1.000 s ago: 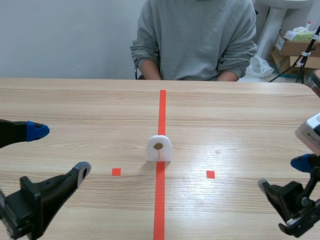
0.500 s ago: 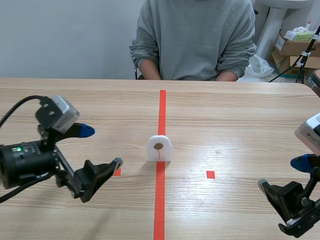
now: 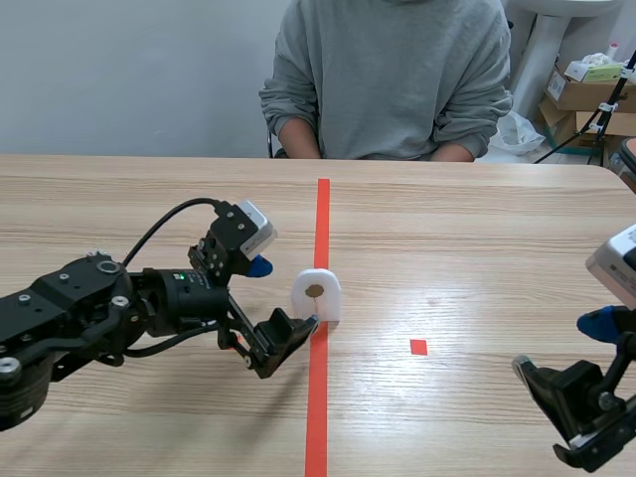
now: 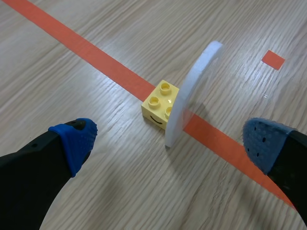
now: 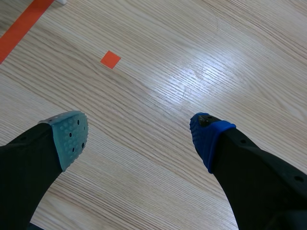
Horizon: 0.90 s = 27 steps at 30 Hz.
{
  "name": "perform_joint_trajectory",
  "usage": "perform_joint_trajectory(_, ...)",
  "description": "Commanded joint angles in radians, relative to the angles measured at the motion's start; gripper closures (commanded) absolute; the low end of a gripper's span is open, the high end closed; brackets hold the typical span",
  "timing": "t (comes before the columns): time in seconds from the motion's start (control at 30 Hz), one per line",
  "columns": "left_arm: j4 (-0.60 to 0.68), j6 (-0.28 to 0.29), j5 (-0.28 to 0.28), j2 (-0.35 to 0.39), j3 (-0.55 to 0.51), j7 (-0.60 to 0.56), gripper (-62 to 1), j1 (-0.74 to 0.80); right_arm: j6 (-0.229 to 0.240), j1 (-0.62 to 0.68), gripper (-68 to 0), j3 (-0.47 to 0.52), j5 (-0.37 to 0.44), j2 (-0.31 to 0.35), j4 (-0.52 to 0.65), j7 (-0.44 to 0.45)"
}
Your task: Do the leaf sorting experiment
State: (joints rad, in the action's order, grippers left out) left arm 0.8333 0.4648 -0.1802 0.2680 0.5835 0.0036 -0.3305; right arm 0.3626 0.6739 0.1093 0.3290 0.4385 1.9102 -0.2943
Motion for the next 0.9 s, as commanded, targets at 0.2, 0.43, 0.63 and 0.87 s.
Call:
perform_joint_trajectory(0.2,-0.026,0.002,0.029,-0.083,0.0,-0.014,-62.3,-0.05,0.0,-0.006,-44.1,0.008,0.007,0.01,0.012,0.012)
perform_joint_trajectory(0.43,-0.042,0.002,0.058,-0.121,0.0,-0.014,-62.3,-0.052,0.0,-0.006,-44.1,0.008,0.007,0.01,0.012,0.012)
perform_joint_trajectory(0.63,-0.042,0.002,0.074,-0.116,0.0,-0.014,-57.8,-0.052,0.0,-0.006,-44.1,0.008,0.007,0.01,0.012,0.016)
perform_joint_trajectory(0.87,-0.042,0.001,0.074,-0.115,0.0,-0.014,-26.4,-0.052,0.0,-0.006,-44.1,0.008,0.007,0.01,0.012,0.016)
